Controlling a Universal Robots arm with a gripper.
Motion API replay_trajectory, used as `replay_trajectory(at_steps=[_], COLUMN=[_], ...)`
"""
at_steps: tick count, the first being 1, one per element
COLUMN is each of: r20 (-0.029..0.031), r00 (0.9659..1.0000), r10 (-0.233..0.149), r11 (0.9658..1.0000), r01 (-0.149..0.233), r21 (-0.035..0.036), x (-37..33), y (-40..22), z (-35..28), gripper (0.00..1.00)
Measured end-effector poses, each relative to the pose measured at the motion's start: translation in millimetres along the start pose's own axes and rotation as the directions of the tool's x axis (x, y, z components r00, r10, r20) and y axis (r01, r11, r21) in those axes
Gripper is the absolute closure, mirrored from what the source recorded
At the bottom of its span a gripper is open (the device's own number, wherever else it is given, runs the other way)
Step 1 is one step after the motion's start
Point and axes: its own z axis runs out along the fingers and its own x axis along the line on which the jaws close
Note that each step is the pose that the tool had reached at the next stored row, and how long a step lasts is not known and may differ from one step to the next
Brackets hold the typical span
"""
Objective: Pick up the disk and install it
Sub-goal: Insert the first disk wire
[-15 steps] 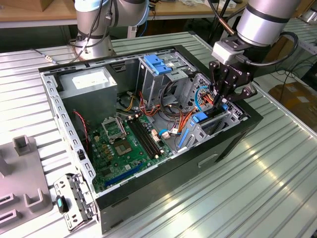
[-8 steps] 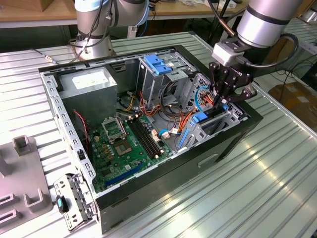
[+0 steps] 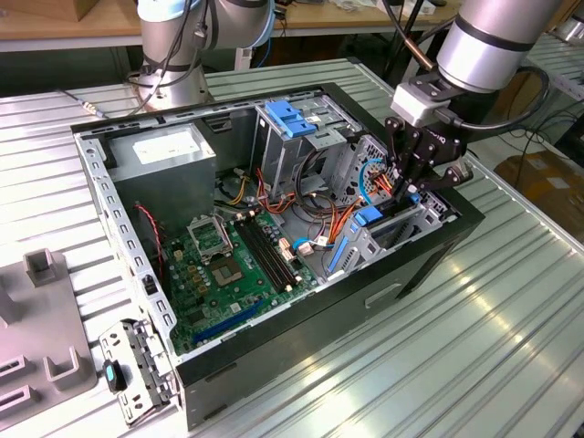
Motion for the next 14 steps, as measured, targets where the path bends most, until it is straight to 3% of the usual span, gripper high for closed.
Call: replay_trajectory(at_steps=[3,4,7,10,12,14], r20=[0.0002,-0.0001,0.0023,0.0034,0.0034,0.0036], r00=[1.0000,1.0000,1.0000,1.0000,1.0000,1.0000], r10=[0.000,0.000,0.000,0.000,0.000,0.000], r11=[1.0000,1.0000,1.0000,1.0000,1.0000,1.0000], r01=[0.000,0.000,0.000,0.000,0.000,0.000], r21=[0.0000,0.0000,0.0002,0.0003,0.0002,0.0002], x=[0.0,0.1,0.2,0.2,0.2,0.2], y=[0.0,0.0,-0.1,-0.1,-0.1,-0.1], z=[0.1,-0.8,-7.2,-7.4,-7.5,-7.5], gripper=[0.82,0.76,0.76,0.76,0.84,0.84])
